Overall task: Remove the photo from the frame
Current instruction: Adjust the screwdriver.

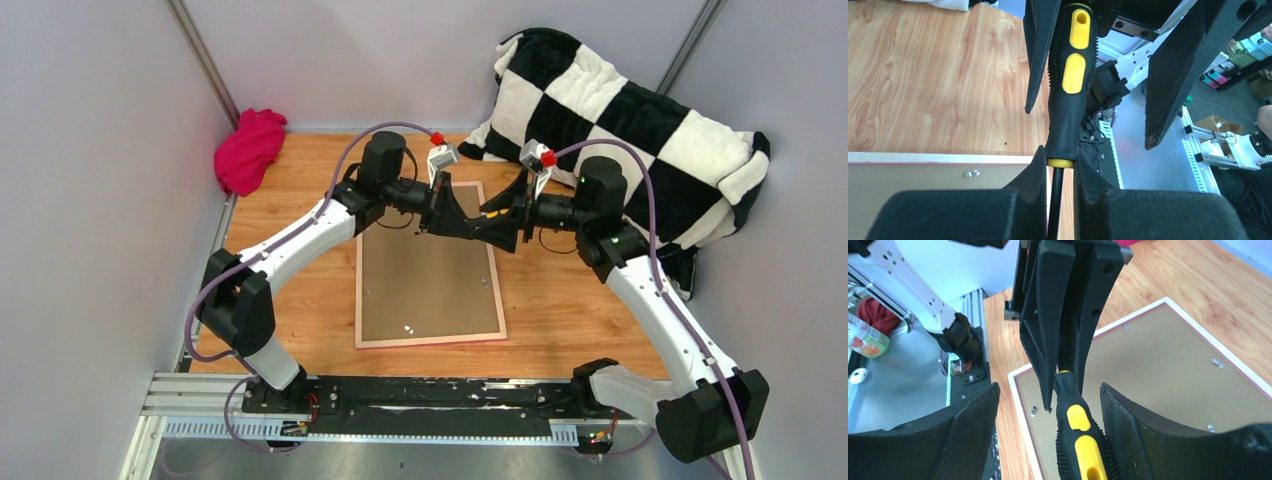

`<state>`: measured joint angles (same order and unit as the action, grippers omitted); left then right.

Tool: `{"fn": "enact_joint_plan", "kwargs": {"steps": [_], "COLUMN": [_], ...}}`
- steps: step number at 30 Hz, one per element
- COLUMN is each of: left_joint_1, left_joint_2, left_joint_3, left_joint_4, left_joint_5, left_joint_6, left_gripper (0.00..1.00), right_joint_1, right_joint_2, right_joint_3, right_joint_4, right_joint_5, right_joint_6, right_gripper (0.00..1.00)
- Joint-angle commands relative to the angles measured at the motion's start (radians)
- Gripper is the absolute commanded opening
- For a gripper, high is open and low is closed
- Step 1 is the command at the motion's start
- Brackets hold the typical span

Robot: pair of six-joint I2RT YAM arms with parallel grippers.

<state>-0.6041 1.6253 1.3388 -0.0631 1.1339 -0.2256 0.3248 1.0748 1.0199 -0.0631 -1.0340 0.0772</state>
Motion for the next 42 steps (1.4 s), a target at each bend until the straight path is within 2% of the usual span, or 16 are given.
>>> {"fn": "enact_joint_plan", "kwargs": {"steps": [1,9,15,24,25,29,38,42], "left_joint_1": [-0.002,-0.001,-0.008,-0.009,-0.008,-0.009,-0.008,-0.007], "left_joint_2": [-0.045,-0.075,-0.059,-0.049,-0.048,-0.041,-0.03,-0.025], "left_joint_3": [-0.023,-0.045,-0.059,-0.068,-0.069,-0.07,-0.066,-0.053], "left_joint_4": [0.115,0.16,0.195,0.225,0.225,0.225,0.225,0.229], "left_joint_5": [-0.025,-0.048,-0.058,-0.064,-0.065,-0.066,-0.066,-0.052], "left_joint_6": [-0.055,-0.107,-0.139,-0.169,-0.169,-0.169,-0.173,-0.175], "left_gripper": [0.0,0.0,0.0,0.0,0.0,0.0,0.0,0.0], "right_joint_1": [-0.003,-0.003,-0.001,0.007,0.007,0.005,0.005,0.005], "right_joint_2": [0.002,0.025,0.039,0.053,0.053,0.05,0.058,0.05], "right_joint_3": [-0.001,-0.058,-0.11,-0.123,-0.119,-0.109,-0.094,-0.094], "right_joint_4": [0.143,0.262,0.414,0.396,0.375,0.29,0.235,0.199], "right_joint_5": [-0.075,-0.086,-0.104,-0.094,-0.084,-0.038,-0.036,-0.017], "right_joint_6": [0.127,0.201,0.304,0.265,0.251,0.188,0.145,0.117], "right_gripper": [0.74,0.75,0.72,0.67,0.65,0.46,0.01,0.0]}}
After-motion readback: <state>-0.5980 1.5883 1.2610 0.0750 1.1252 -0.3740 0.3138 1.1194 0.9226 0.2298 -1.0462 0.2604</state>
